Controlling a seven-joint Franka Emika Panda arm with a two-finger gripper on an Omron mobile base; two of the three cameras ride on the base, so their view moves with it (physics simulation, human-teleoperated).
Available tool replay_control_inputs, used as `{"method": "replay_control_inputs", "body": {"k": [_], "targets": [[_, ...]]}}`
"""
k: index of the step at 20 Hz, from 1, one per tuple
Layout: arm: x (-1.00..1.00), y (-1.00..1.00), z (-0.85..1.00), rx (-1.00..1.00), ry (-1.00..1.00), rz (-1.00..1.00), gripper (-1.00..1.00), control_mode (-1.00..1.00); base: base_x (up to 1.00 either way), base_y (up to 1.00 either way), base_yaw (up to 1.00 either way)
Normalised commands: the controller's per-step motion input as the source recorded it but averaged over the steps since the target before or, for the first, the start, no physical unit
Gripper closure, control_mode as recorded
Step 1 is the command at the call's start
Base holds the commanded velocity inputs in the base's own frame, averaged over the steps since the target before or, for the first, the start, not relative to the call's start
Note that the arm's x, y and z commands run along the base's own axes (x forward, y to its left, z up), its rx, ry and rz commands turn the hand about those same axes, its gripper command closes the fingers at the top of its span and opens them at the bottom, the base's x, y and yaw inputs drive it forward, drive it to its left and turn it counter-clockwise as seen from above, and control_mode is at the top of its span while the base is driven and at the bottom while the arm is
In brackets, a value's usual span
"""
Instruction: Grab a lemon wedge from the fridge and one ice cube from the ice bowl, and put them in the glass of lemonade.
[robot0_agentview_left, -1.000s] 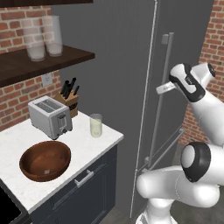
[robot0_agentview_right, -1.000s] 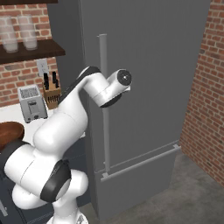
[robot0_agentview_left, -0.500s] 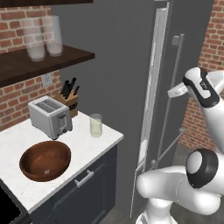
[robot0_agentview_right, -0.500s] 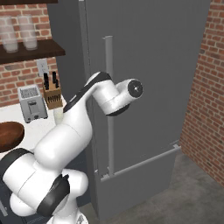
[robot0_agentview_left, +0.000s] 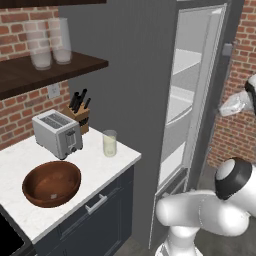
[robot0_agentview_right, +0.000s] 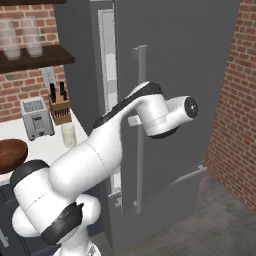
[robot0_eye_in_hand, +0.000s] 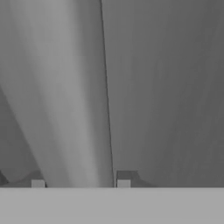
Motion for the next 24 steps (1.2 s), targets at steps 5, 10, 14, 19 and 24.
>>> {"method": "replay_control_inputs", "body": {"k": [5,10,14,19,24], "targets": [[-0.31,-0.9,0.0,0.0,-0.13,-0.15,1.0,-1.0,0.0,0.0,0.0],[-0.31,-0.75,-0.01,0.01,-0.19,-0.17,1.0,-1.0,0.0,0.0,0.0],[0.0,-0.14,-0.22,0.0,-0.05,-0.26,-1.0,-1.0,0.0,0.0,0.0],[-0.11,0.19,0.01,0.0,-0.01,-0.2,-1.0,-1.0,0.0,0.0,0.0],[-0.39,-0.01,0.14,0.0,-0.14,-0.14,-1.0,-1.0,0.0,0.0,0.0]]}}
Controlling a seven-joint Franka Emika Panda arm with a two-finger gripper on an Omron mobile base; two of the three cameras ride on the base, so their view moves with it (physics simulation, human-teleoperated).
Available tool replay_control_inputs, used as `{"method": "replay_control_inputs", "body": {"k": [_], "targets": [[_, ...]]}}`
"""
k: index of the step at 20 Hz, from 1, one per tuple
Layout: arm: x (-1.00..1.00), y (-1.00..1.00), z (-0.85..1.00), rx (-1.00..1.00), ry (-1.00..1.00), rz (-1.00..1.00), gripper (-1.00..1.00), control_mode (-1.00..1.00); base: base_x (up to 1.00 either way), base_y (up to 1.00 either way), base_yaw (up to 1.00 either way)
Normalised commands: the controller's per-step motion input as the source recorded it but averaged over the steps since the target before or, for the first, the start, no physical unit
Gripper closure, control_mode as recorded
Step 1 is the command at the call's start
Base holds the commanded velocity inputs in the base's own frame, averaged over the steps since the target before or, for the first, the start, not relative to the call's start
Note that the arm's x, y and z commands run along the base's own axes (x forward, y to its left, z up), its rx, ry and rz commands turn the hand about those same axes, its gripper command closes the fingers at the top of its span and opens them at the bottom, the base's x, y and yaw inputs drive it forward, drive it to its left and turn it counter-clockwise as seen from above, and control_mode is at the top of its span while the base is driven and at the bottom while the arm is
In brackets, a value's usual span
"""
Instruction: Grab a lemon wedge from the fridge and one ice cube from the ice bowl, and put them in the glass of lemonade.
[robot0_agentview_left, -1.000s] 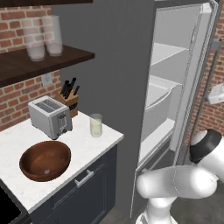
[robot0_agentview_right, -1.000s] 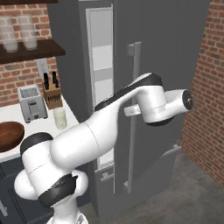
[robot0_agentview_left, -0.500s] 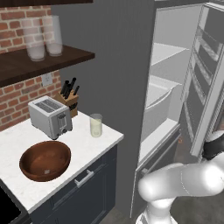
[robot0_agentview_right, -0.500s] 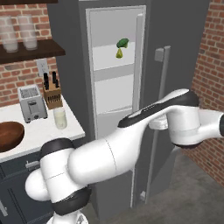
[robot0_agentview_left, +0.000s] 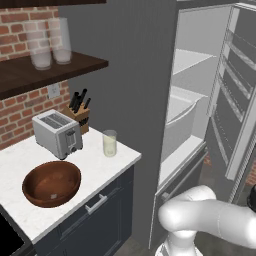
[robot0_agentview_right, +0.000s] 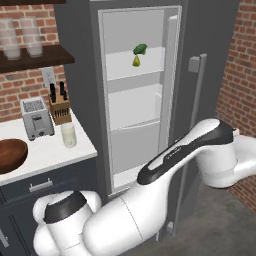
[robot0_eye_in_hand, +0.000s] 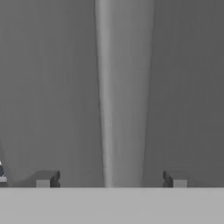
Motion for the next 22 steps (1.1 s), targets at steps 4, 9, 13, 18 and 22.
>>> {"method": "replay_control_inputs", "body": {"k": [4,9,13,18,22], "targets": [[-0.52,0.0,0.42,0.01,-0.24,-0.14,-1.0,-1.0,0.0,0.0,0.0],[-0.65,0.08,0.58,0.0,-0.21,-0.09,-1.0,-1.0,0.0,0.0,0.0],[-0.82,0.48,0.74,-0.02,-0.12,-0.06,-1.0,-1.0,0.0,0.0,0.0],[-0.56,0.9,0.73,-0.14,0.0,-0.07,-1.0,-1.0,0.0,0.0,0.0],[-0.04,1.0,0.5,-0.23,0.0,-0.09,-1.0,-1.0,0.0,0.0,0.0]]}}
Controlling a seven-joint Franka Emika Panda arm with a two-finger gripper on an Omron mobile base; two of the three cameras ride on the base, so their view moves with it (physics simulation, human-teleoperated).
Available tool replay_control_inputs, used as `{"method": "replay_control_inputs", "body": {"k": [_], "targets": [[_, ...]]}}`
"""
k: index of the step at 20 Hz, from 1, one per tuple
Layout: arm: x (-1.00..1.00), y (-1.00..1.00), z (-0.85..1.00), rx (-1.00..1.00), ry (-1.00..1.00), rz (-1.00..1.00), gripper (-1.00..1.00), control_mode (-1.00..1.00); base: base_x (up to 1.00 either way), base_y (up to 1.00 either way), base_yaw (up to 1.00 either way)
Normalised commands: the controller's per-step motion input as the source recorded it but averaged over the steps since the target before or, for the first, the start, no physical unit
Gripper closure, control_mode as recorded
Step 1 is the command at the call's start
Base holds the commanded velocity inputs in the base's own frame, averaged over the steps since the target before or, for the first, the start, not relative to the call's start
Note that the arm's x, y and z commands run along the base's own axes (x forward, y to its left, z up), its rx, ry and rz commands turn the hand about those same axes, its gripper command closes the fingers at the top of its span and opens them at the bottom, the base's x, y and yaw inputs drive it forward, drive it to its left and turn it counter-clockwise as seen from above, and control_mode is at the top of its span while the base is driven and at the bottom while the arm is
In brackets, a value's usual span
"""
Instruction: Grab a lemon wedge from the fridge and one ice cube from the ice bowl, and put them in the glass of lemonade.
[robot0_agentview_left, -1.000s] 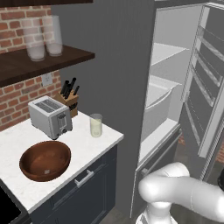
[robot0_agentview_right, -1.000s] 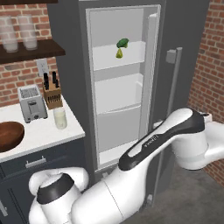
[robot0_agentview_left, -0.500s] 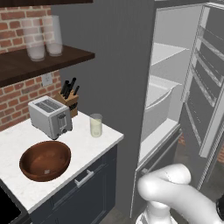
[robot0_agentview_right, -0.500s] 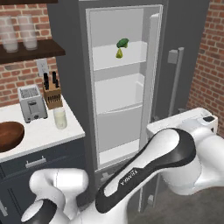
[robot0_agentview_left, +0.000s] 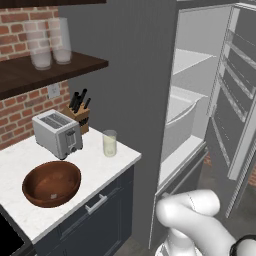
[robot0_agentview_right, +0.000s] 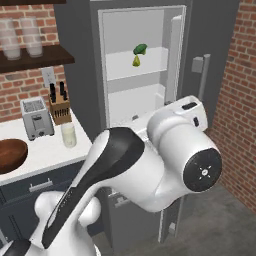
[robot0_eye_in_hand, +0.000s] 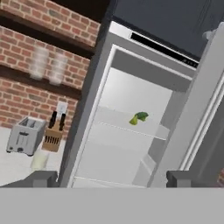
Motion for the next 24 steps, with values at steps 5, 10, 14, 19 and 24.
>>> {"method": "replay_control_inputs", "body": {"k": [5,10,14,19,24], "targets": [[0.1,1.0,0.12,-0.26,0.04,-0.12,-1.0,-1.0,0.0,0.0,0.0],[0.88,0.99,-0.41,-0.26,0.24,-0.22,-1.0,-1.0,0.0,0.0,0.0],[1.0,0.67,-0.65,-0.29,0.37,-0.33,-1.0,-1.0,0.0,0.0,0.0],[1.0,0.22,-0.17,-0.3,0.32,-0.45,-1.0,-1.0,0.0,0.0,0.0],[0.9,-0.29,0.0,-0.35,0.34,-0.48,-1.0,-1.0,0.0,0.0,0.0]]}}
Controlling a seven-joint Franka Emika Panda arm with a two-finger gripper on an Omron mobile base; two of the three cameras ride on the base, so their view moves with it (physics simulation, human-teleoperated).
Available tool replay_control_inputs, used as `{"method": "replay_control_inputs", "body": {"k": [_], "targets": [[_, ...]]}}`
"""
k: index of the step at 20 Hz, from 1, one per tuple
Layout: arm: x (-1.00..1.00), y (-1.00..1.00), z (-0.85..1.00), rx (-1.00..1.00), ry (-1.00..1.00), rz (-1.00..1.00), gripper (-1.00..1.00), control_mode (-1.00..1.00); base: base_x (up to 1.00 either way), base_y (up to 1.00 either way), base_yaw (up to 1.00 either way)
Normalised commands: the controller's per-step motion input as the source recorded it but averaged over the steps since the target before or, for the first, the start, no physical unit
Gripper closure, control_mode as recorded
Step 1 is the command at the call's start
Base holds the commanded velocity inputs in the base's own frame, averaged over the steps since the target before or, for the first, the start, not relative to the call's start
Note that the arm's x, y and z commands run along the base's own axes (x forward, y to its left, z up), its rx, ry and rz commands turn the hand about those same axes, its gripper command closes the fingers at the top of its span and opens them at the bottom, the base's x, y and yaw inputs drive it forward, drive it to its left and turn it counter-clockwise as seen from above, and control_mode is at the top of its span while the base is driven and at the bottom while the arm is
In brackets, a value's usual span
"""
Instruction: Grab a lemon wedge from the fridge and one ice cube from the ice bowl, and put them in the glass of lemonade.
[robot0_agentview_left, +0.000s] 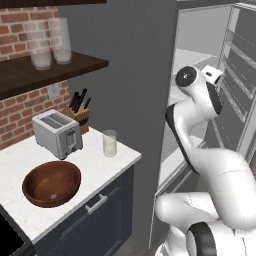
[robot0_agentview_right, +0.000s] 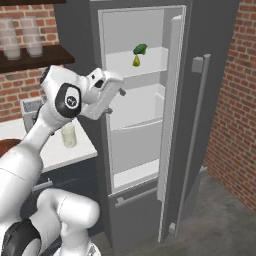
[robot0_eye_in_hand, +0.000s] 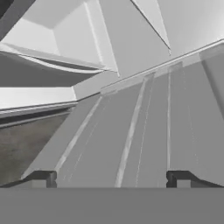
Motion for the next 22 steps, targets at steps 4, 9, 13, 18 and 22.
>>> {"method": "replay_control_inputs", "body": {"k": [4,9,13,18,22], "targets": [[0.58,-0.69,0.0,-0.3,0.33,-0.48,-1.0,-1.0,0.0,0.0,0.0],[0.42,-0.71,-0.09,-0.17,0.33,-0.44,-1.0,-1.0,0.0,0.0,0.0],[0.26,-0.61,-0.2,-0.01,0.14,-0.28,-1.0,-1.0,0.0,0.0,0.0],[0.16,-0.76,-0.09,0.0,0.02,-0.19,-1.0,-1.0,0.0,0.0,0.0],[0.0,-0.99,0.0,0.0,0.0,-0.19,-1.0,-1.0,0.0,0.0,0.0]]}}
